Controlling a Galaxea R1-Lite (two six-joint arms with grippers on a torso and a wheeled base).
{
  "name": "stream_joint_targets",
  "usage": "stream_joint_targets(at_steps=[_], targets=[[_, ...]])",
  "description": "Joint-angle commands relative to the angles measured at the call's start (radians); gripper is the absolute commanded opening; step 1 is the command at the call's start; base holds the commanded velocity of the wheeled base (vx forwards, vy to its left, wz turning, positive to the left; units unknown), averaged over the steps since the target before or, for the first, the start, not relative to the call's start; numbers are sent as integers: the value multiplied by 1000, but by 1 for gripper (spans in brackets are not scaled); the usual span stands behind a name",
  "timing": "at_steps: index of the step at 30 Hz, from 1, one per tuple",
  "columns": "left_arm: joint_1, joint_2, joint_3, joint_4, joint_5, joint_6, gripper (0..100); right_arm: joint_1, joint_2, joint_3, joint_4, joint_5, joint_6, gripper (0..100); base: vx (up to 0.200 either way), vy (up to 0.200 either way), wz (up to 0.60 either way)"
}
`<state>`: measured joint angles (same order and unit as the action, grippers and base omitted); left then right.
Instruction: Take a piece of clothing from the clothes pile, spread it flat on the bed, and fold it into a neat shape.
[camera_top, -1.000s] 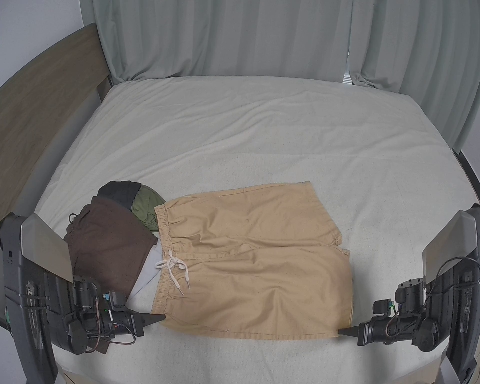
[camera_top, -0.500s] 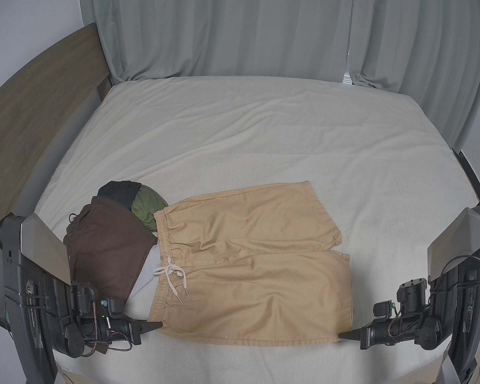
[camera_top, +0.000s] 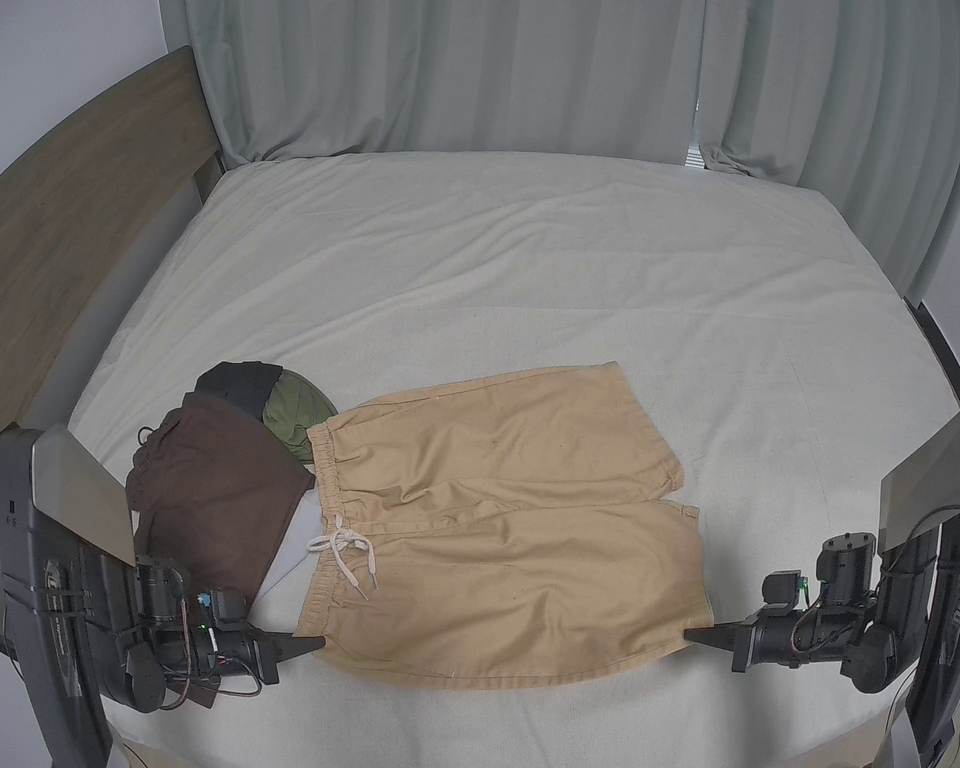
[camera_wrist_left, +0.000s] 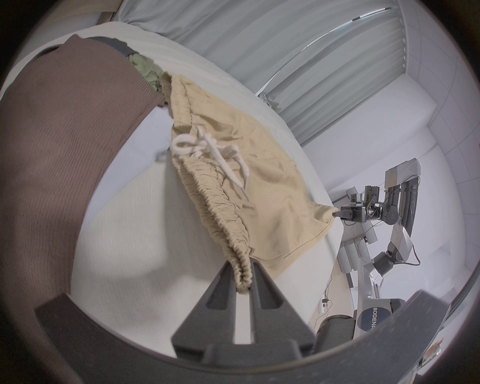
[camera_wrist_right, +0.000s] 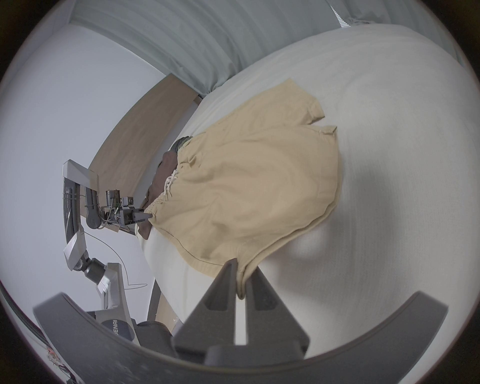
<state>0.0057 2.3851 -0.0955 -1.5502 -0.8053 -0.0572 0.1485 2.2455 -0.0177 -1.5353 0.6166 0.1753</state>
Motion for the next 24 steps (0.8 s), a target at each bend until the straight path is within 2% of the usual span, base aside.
stream_joint_targets(at_steps=[1, 10, 13, 21, 24], targets=[[-7, -41, -20, -2, -5, -6, 0, -1, -43, -8, -6, 5, 23, 0, 0, 0, 0], [-29, -89, -85, -4, -8, -113, 0, -1, -101, -71, -6, 17, 89, 0, 0, 0, 0], [-43, -142, -104, -4, -8, -197, 0, 2, -132, -96, -6, 17, 136, 0, 0, 0, 0], [-47, -169, -133, -4, -5, -260, 0, -1, -139, -134, -6, 17, 162, 0, 0, 0, 0], [-47, -182, -145, -4, 2, -312, 0, -1, -141, -154, -6, 14, 176, 0, 0, 0, 0]])
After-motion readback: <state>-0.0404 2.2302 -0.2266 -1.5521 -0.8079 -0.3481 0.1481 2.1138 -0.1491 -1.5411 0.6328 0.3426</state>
